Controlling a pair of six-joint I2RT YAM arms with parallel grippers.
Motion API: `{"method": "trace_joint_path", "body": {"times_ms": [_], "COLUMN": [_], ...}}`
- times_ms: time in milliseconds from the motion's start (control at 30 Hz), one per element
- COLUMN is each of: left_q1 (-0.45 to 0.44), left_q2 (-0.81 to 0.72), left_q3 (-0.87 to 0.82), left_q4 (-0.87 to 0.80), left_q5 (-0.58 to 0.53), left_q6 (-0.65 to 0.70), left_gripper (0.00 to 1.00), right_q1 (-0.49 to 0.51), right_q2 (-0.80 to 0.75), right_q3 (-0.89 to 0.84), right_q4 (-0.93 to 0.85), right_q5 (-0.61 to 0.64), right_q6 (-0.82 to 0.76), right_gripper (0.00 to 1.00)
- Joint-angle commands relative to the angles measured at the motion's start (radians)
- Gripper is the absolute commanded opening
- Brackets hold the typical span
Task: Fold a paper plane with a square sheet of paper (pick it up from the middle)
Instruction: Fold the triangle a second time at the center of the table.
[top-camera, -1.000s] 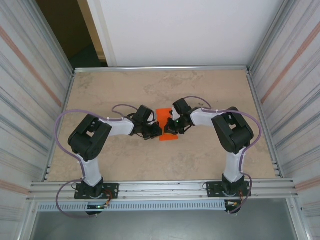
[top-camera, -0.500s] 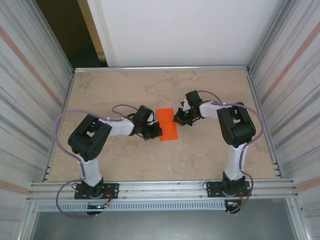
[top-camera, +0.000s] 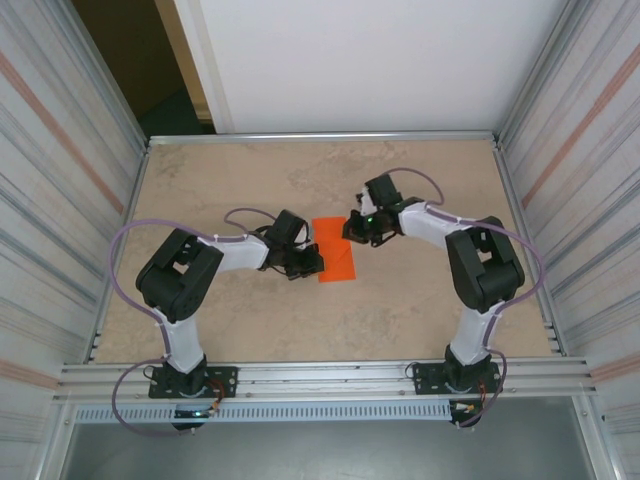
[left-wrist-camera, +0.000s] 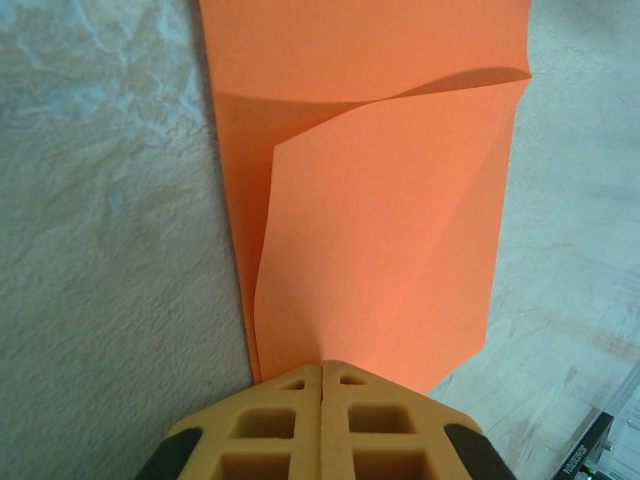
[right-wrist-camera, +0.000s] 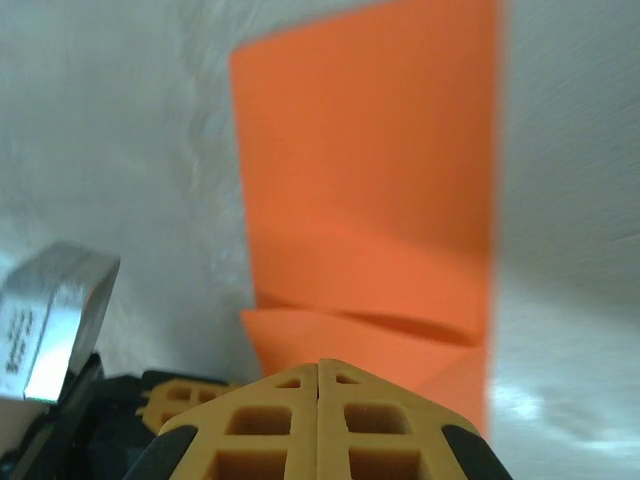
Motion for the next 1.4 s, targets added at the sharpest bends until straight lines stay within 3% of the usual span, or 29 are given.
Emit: {"method": "trace_joint_path", "body": {"times_ms": [0,133,433,600,767,967,1367], "left_q1": [0.008,0.008,0.009,0.010,0.010,0.009,0.010], "left_q2": [0.033,0.036,0.038,0.043,0.041,0.038,0.013], "left_q3": [-0.032,-0.033,-0.036,-0.030,-0.020,-0.003,0.021], "left_q4": [-0.162,-0.163,-0.163,-0.169,-0.163,-0.153,-0.141], "left_q5": [-0.075,-0.075,-0.075,-0.074,-0.065,-0.061,-0.030], "left_q6": [0.020,0.020,0.018,0.023,0.027,0.026,0.043], "left_gripper": [0.00,0.00,0.00,0.00,0.00,0.00,0.00], "right_q1": [0.052,0.043,-0.098,-0.174,-0.110,0.008,0.003], "right_q2": [0.048,0.099,0.173,0.120,-0.010,0.020,0.124], "right_q3": [-0.019,-0.011,-0.014,-0.012,-0.049,-0.075,-0.060], "right_q4": [0.007,0.031,0.038,0.048,0.060,0.073,0.098], "right_q5": [-0.023,-0.033,-0.022,-0.009,-0.015,-0.015,-0.010], "right_q6": [0.023,0.033,-0.009,-0.009,-0.004,0.041,0.060], "right_gripper": [0.00,0.00,0.00,0.00,0.00,0.00,0.00]}}
